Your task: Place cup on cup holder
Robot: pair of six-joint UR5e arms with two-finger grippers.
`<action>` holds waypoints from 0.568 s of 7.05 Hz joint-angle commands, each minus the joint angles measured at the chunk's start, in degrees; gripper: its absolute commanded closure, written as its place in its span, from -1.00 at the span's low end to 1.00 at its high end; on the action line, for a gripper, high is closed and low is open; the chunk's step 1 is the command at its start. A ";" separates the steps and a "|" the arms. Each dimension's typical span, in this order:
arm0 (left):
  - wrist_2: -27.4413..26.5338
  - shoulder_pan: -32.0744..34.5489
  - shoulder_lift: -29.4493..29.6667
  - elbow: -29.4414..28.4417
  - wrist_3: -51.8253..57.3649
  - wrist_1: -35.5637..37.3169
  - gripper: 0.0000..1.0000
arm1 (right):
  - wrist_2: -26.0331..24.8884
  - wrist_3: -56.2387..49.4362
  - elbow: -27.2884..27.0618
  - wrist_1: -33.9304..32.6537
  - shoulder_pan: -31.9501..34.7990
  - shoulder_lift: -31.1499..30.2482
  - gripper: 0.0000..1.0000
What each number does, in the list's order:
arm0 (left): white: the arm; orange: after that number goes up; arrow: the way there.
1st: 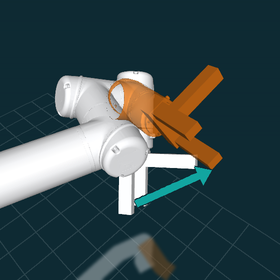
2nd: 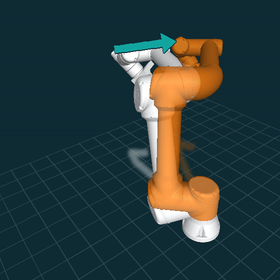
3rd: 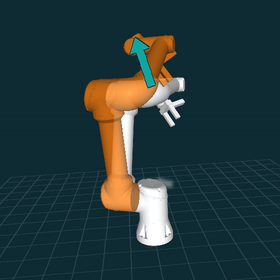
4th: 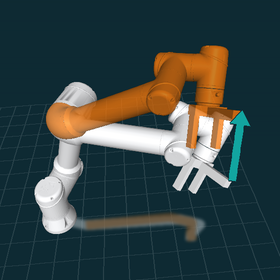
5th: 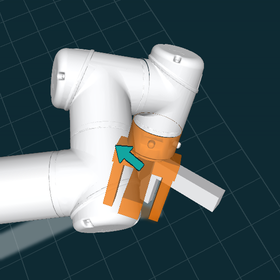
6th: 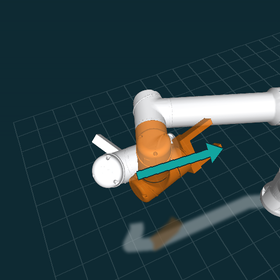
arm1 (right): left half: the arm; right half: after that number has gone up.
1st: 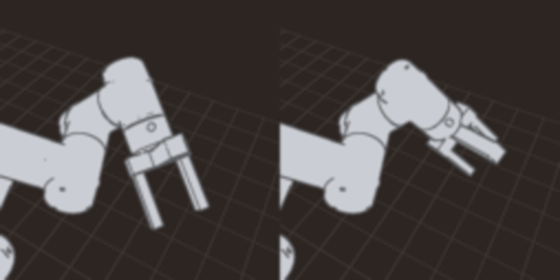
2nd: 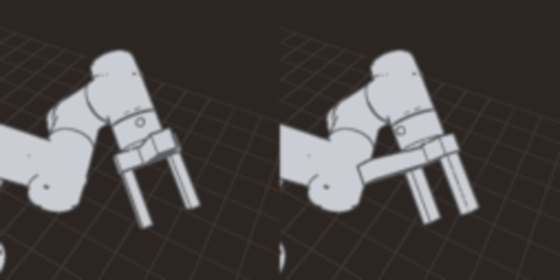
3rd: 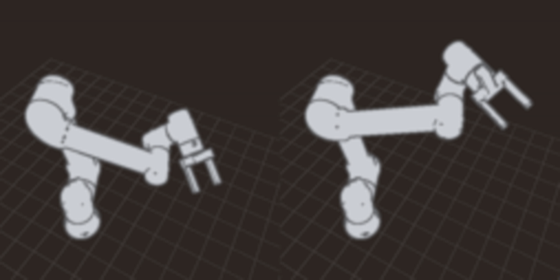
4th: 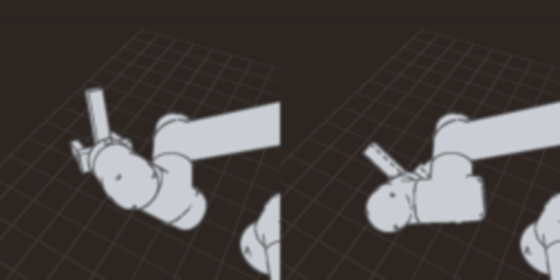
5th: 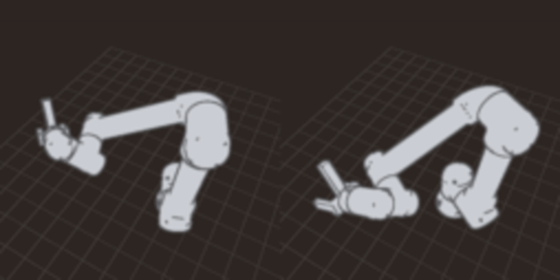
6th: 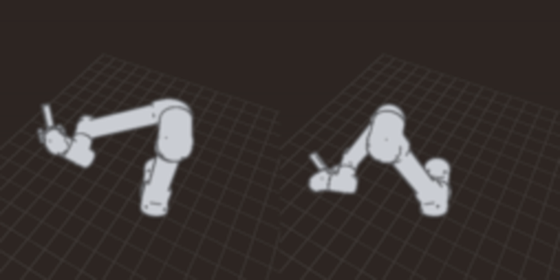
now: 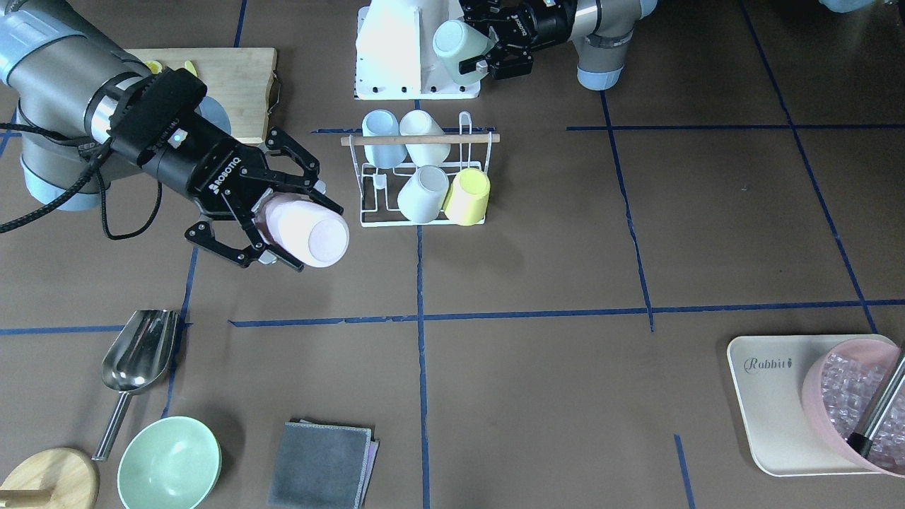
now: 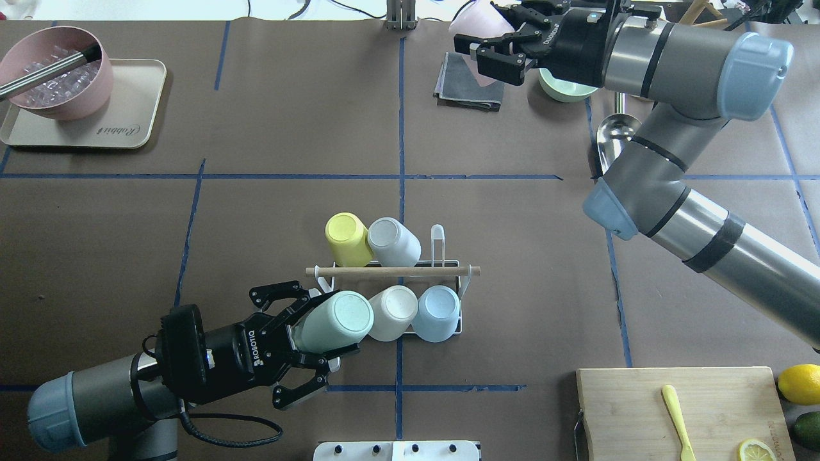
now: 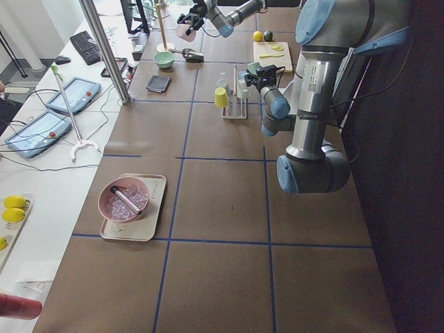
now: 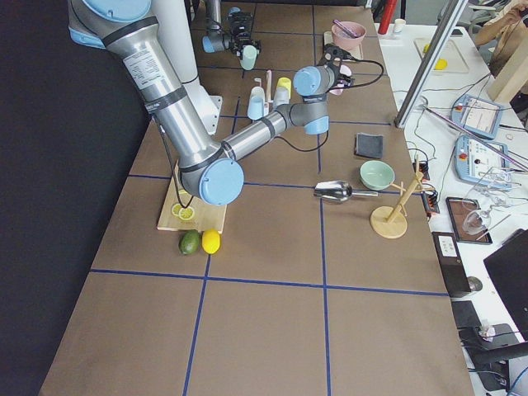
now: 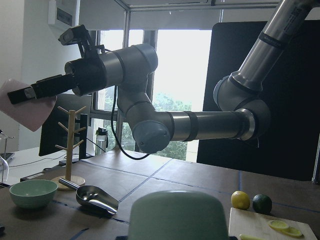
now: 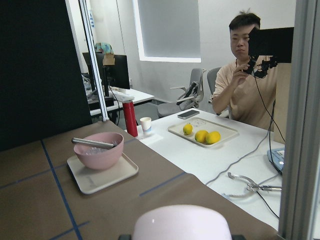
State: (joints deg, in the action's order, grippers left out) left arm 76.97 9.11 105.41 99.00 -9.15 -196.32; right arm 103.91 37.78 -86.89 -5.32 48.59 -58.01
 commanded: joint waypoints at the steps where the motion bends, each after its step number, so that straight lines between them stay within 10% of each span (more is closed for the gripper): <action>1: -1.20 0.29 2.52 -2.40 2.47 -0.37 0.85 | -4.48 2.82 0.14 6.43 -4.18 -0.17 0.97; 4: -4.72 0.56 2.79 -5.39 2.20 -0.81 0.85 | -7.58 1.08 5.21 14.78 -7.89 0.79 1.00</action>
State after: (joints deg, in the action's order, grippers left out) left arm 72.67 9.58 108.10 94.61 -6.89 -197.09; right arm 97.11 39.74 -84.23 6.07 41.69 -57.79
